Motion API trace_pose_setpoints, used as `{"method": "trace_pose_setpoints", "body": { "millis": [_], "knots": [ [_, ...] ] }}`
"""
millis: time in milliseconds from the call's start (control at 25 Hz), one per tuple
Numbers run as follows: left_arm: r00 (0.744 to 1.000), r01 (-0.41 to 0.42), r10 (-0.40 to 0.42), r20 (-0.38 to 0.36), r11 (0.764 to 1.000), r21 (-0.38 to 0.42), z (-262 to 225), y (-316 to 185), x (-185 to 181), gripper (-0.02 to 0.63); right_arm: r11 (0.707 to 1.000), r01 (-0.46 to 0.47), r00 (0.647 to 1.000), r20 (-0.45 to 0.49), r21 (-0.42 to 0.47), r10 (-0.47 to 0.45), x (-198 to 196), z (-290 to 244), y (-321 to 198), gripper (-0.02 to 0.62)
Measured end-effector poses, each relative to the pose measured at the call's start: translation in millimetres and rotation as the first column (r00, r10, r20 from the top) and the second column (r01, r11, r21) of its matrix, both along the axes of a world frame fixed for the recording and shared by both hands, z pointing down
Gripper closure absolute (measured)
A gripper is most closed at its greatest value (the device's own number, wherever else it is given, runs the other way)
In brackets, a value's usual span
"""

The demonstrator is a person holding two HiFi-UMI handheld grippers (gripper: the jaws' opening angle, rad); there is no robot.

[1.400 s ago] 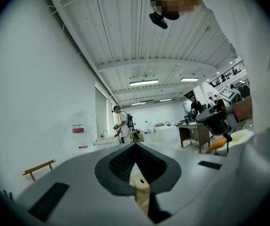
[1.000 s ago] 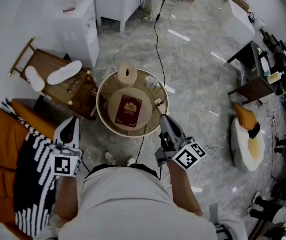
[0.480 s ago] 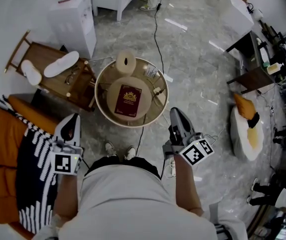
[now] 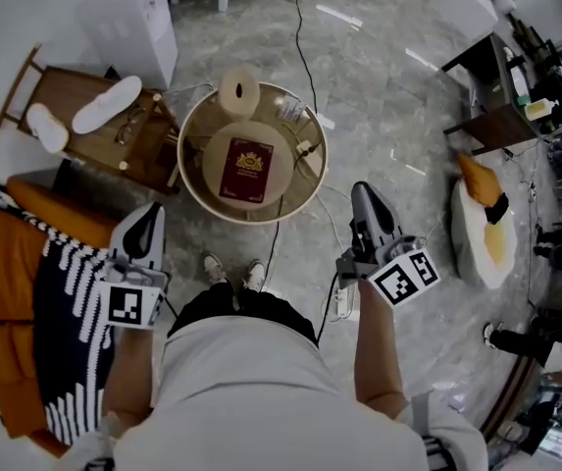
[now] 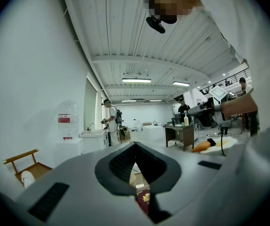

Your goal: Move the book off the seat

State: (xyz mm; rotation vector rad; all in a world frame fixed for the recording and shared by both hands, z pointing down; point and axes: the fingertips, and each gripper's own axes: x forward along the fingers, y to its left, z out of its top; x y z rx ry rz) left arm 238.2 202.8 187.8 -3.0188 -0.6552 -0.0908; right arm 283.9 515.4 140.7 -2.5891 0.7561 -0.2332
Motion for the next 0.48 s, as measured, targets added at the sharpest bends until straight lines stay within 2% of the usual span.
{"method": "trace_pose_setpoints", "body": {
  "millis": [480],
  "knots": [
    [1.0,-0.002,0.002,0.0,1.0,0.0,-4.3,4.8,-13.4,0.589,1.0,0.021,1.0,0.007,0.017,-0.021,-17.4,0.9,-9.1,0.572]
  ]
}}
